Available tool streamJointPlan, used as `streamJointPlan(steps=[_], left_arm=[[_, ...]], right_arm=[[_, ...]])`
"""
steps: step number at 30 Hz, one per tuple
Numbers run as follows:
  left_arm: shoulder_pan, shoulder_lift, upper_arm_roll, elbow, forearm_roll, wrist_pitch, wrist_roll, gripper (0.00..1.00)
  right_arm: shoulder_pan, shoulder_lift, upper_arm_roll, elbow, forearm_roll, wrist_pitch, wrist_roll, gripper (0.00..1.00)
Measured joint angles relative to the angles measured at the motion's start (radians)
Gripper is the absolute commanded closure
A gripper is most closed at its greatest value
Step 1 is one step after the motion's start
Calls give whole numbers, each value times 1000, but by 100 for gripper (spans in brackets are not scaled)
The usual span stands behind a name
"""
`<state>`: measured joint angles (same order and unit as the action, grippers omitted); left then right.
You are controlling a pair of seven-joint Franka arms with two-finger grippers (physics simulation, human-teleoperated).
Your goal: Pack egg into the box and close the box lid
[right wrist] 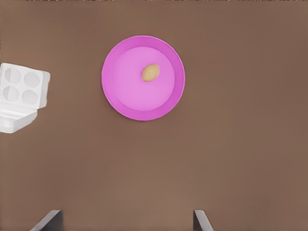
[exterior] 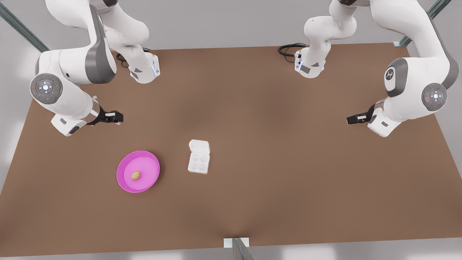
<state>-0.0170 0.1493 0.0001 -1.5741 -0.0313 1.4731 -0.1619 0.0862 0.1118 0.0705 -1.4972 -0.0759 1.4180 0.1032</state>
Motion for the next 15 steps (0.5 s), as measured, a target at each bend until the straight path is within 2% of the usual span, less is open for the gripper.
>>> streamJointPlan(steps=[4,9,15], left_arm=[[-8,0,-1,0,-1,-7,-10,0],[0,22,-1,1,2,-11,-19,0],[-7,26,-2,4,2,-12,-27,0]], right_arm=[[-2,26,-1,2,-3,14,-5,0],[-20,213,-1,37,-28,103,-7,0],[-56,319,-1,31,-21,251,11,0]])
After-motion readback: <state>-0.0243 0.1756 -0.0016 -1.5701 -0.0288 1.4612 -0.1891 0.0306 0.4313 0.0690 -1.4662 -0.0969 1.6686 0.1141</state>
